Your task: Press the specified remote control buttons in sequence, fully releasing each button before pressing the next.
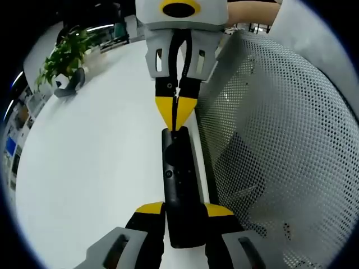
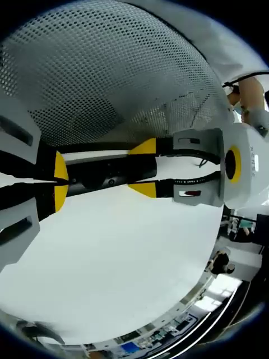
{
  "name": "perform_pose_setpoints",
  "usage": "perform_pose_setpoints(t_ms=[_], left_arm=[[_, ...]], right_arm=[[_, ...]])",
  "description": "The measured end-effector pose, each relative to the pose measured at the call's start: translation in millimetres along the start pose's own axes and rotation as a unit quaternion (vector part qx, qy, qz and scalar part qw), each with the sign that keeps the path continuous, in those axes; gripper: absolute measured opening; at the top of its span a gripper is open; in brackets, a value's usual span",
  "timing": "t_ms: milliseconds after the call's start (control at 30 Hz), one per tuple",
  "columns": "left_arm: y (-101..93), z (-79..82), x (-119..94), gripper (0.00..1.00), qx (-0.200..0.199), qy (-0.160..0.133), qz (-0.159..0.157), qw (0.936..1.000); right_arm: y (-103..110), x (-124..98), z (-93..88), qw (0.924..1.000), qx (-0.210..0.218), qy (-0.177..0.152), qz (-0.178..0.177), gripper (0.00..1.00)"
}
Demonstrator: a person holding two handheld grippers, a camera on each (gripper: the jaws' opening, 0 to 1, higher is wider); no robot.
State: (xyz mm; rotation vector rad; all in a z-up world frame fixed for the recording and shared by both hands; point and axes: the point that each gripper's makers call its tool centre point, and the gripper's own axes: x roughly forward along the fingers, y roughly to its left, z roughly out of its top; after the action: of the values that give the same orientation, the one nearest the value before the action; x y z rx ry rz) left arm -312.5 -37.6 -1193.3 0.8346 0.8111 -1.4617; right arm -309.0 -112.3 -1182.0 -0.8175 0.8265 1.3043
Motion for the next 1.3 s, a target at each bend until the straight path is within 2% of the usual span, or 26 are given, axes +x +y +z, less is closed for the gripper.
perform_pose_setpoints(t_ms=[200, 233, 300, 333, 400, 500, 567, 633, 667, 733, 767, 867, 967, 1033, 1100, 1167, 1300], left_arm=[[0.0, -0.2, 0.1, 0.25, -0.003, 0.0, 0.0, 1.0], [-0.1, -0.2, 0.1, 0.25, -0.004, 0.001, 0.0, 1.0], [0.1, -0.3, 0.2, 0.25, -0.004, 0.001, 0.0, 1.0], [0.2, -0.3, 0.1, 0.25, -0.004, 0.001, 0.001, 1.0], [0.2, -0.2, 0.2, 0.25, -0.002, 0.0, 0.0, 1.0], [0.3, -0.2, 0.4, 0.25, -0.001, 0.0, -0.002, 1.0], [0.2, -0.2, 0.4, 0.25, 0.001, 0.001, -0.002, 1.0], [0.2, -0.1, 0.5, 0.25, 0.0, 0.003, -0.002, 1.0], [0.3, -0.1, 0.5, 0.25, 0.0, 0.004, -0.002, 1.0], [0.5, -0.1, 0.6, 0.25, -0.001, 0.006, -0.001, 1.0], [0.5, -0.1, 0.6, 0.25, -0.002, 0.006, -0.001, 1.0], [0.7, -0.2, 0.5, 0.25, -0.008, 0.004, 0.002, 1.0], [1.1, -0.1, 0.4, 0.25, -0.011, 0.003, 0.002, 0.9999], [1.2, -0.2, 0.5, 0.25, -0.01, 0.005, 0.002, 0.9999], [1.3, -0.2, 0.5, 0.25, -0.011, 0.004, 0.002, 0.9999], [1.4, -0.2, 0.5, 0.25, -0.013, 0.002, 0.003, 0.9999], [1.2, -0.1, 0.5, 0.25, -0.02, -0.005, 0.008, 0.9998]], right_arm=[[-0.6, 1.0, 12.5, 0.9998, -0.003, -0.022, 0.0, 0.0], [-0.6, 1.7, 12.6, 0.9998, -0.003, -0.022, 0.0, 0.0], [-1.1, 5.7, 6.0, 0.9999, -0.017, -0.001, 0.002, 0.0], [-2.1, 5.2, 10.5, 0.9996, -0.025, -0.015, 0.0, 0.0], [-1.2, 4.4, 8.2, 0.9998, -0.018, -0.009, 0.002, 0.0], [-1.4, 6.2, 8.1, 0.9985, -0.054, 0.004, -0.001, 0.0], [-1.5, 7.4, 8.3, 0.9953, -0.093, 0.025, -0.006, 0.0], [-1.1, 7.8, 9.0, 0.9932, -0.111, 0.034, -0.008, 0.0], [-1.1, 7.7, 9.0, 0.9937, -0.108, 0.031, -0.007, 0.0], [-2.5, 7.3, 9.7, 0.9979, -0.062, 0.014, -0.005, 0.0], [-3.1, 6.3, 10.0, 0.9997, -0.025, 0.0, 0.0, 0.0], [-4.2, 4.1, 9.8, 0.9998, 0.004, -0.017, 0.002, 0.0], [-0.7, 3.7, 17.4, 0.9995, -0.013, -0.027, 0.003, 0.0], [1.0, 5.4, 25.1, 0.9991, -0.009, -0.041, 0.01, 0.0], [0.6, 9.9, 25.6, 0.9992, -0.017, -0.034, 0.01, 0.0], [0.3, 13.1, 20.4, 0.9992, -0.036, -0.013, 0.009, 0.0], [2.3, 12.3, 19.8, 0.9974, -0.072, -0.007, 0.003, 0.0]])
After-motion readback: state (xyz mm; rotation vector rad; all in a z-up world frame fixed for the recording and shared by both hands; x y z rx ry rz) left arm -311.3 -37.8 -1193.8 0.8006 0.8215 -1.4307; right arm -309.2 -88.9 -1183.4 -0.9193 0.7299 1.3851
